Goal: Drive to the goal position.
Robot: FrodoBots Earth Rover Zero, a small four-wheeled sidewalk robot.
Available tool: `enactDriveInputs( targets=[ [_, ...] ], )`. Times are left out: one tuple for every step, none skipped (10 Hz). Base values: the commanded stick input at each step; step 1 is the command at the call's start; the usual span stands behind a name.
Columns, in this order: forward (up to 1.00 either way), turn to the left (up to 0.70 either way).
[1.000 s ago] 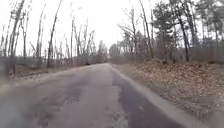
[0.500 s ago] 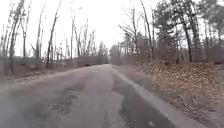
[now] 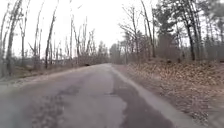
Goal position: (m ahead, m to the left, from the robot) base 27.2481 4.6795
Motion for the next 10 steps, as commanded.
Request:
enactDriveInputs(
  targets=[
    [0.7, 0.0],
    [0.7, -0.35],
    [0.7, -0.35],
    [0.7, -0.35],
    [0.7, 0.0],
    [0.7, 0.0],
    [0.7, 0.0],
    [0.7, 0.0],
    [0.7, 0.0],
    [0.7, 0.0]
  ],
)
